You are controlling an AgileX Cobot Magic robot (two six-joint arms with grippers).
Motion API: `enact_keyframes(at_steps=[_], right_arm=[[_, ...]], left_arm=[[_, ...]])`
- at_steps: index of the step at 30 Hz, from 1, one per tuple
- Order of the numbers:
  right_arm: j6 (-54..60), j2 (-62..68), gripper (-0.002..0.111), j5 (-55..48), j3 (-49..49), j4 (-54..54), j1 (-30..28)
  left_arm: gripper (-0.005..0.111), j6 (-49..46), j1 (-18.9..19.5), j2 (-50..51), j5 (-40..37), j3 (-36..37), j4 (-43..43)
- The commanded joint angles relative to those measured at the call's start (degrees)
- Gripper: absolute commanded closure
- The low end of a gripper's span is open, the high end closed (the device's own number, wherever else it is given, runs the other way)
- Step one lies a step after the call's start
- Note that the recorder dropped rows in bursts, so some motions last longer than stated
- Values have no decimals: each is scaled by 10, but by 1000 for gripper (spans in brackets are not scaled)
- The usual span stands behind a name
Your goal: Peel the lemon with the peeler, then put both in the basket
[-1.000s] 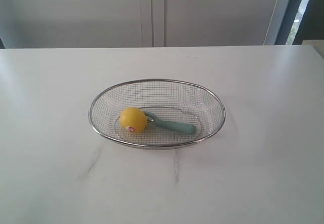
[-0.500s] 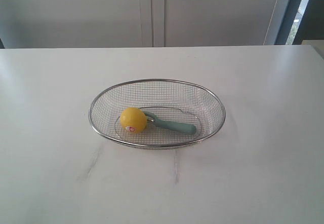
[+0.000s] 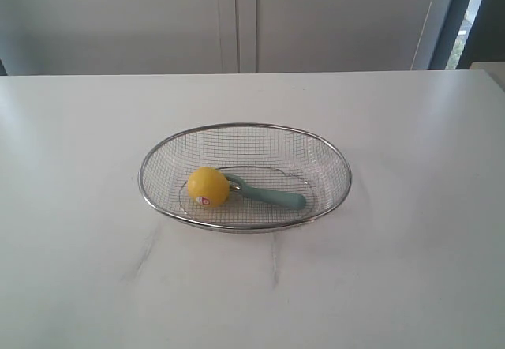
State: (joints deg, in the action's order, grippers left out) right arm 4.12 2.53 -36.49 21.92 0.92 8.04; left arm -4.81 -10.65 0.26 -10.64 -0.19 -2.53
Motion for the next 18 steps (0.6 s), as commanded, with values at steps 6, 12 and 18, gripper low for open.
enact_keyframes(at_steps=[6, 12, 18], right_arm=[[0, -15, 108, 88, -116, 1, -4], [0, -15, 108, 136, -154, 1, -4], [0, -20, 108, 178, -219, 1, -4]], left_arm=[[107, 3, 2, -3, -1, 2, -2], [107, 3, 2, -3, -1, 2, -2], [107, 3, 2, -3, -1, 2, -2]])
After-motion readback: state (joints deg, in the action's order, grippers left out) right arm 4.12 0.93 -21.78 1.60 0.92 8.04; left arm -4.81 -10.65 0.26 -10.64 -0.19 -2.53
